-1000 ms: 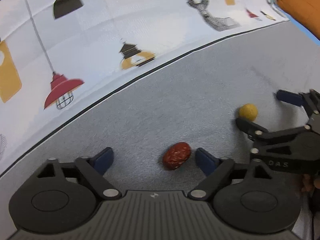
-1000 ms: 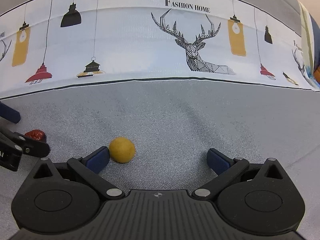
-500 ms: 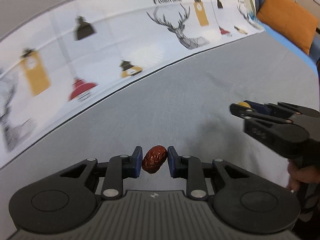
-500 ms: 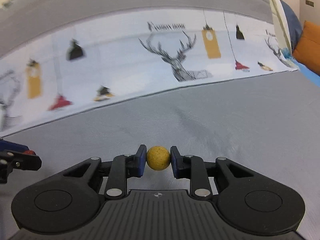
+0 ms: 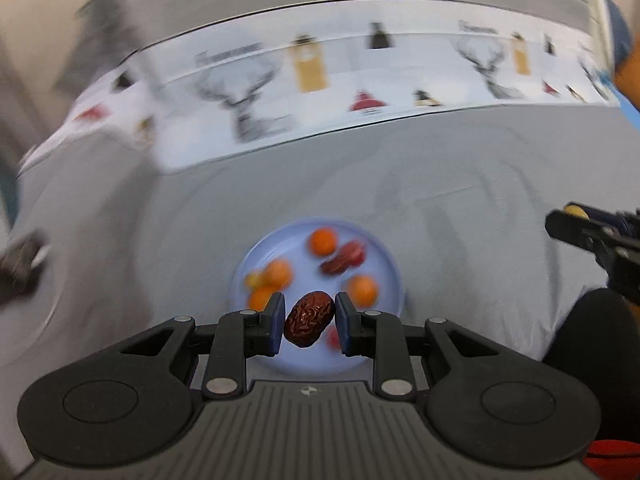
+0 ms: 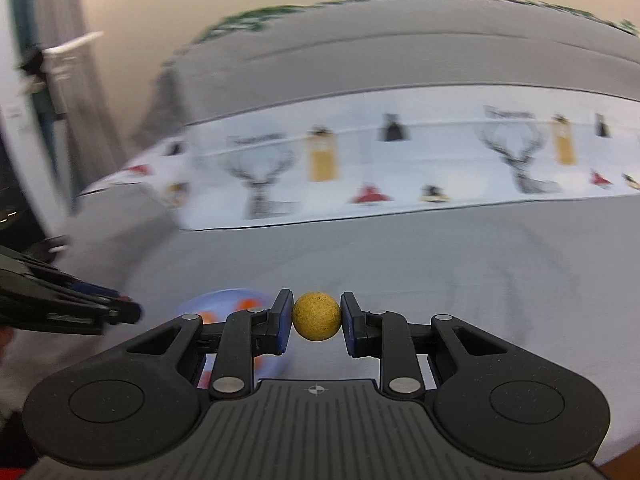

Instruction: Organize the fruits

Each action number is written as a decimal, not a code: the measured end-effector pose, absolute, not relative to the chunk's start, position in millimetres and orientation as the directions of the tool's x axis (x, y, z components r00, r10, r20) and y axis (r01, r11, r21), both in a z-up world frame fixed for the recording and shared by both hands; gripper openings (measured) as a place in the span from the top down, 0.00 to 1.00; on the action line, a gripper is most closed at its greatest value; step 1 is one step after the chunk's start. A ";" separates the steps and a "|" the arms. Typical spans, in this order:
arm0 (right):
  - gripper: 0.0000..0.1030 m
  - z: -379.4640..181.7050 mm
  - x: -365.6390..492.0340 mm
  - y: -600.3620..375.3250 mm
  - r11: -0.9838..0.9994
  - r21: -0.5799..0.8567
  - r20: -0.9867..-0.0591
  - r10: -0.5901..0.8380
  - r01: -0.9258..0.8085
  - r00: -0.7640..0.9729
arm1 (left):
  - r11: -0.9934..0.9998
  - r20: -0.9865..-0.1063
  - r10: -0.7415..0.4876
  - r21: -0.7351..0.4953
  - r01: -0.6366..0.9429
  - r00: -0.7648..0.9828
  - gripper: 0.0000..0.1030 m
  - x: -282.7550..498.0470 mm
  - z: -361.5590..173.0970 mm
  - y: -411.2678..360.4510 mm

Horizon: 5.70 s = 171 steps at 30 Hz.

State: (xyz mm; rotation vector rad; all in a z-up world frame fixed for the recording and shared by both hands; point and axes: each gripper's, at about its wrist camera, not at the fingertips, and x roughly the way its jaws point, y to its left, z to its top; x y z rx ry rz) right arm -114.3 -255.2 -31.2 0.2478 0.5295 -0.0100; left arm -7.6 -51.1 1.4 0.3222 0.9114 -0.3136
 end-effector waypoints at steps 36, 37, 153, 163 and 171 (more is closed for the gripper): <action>0.74 -28.3 -161.0 -155.8 0.992 0.073 -0.603 0.128 -0.106 0.788 | 0.969 -0.813 -0.132 0.015 0.247 0.567 0.71 -66.3 -3.0 36.1; 0.74 -28.7 -160.3 -155.1 0.992 0.073 -0.605 0.127 -0.105 0.786 | 0.969 -0.814 -0.133 0.014 0.247 0.565 0.71 -65.0 -3.7 36.3; 0.01 -47.8 -113.6 -132.9 1.000 0.002 -0.624 -0.012 0.017 0.781 | 0.980 -0.808 -0.062 0.062 0.189 0.586 0.00 -33.9 -11.2 10.7; 0.01 -51.5 -111.9 -133.2 1.000 0.003 -0.640 -0.011 0.016 0.769 | 0.980 -0.814 -0.039 0.083 0.183 0.580 0.00 -31.2 -14.7 11.1; 0.01 -52.2 -111.8 -133.4 1.000 0.002 -0.644 -0.010 0.015 0.765 | 0.975 -0.804 -0.015 0.119 0.186 0.594 0.00 -31.6 -16.3 8.6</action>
